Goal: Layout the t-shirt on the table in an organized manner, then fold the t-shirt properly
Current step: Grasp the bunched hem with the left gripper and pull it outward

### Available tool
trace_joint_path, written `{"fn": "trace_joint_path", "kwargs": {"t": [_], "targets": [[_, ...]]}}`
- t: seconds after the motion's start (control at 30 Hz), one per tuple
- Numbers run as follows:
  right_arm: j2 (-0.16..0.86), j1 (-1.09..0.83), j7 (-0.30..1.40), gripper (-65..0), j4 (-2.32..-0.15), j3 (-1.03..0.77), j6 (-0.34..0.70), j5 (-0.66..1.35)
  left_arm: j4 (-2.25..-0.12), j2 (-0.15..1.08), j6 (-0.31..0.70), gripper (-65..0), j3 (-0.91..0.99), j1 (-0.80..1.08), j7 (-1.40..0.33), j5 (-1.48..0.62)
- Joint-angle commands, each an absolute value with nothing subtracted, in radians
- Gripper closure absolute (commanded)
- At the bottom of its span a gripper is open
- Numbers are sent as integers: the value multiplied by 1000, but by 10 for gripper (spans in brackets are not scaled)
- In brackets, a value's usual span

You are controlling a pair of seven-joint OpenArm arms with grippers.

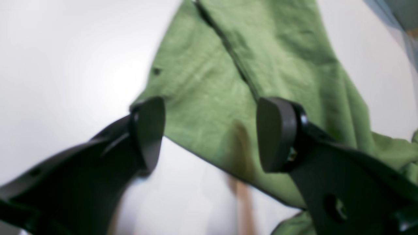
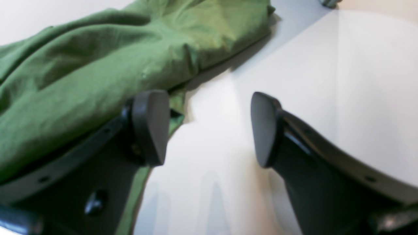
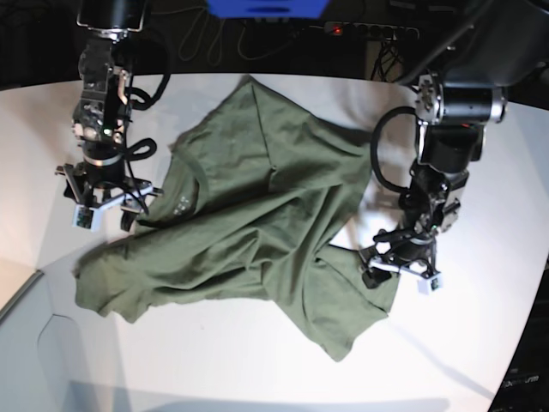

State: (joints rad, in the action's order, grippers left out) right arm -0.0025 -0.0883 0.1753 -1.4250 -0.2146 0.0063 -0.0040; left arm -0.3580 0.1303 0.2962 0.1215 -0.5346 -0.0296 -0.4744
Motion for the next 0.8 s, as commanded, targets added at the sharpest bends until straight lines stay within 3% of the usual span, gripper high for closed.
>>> {"fn": "trace_joint_path", "kwargs": {"t": [0.0,0.43,0.77], "targets": [[2,-77,150,-373,-1443,-213,7,-7,-367,150,298,-431,120,-549,-27,-478],[2,-77,150,-373,-1443,-208,7,-5,-424,226,309,-431,375,-398,-127,-479],[1,-77,150,-373,-1443,-208,7,-5,-610,125,298,-431,401,-380,-254,-469]]}}
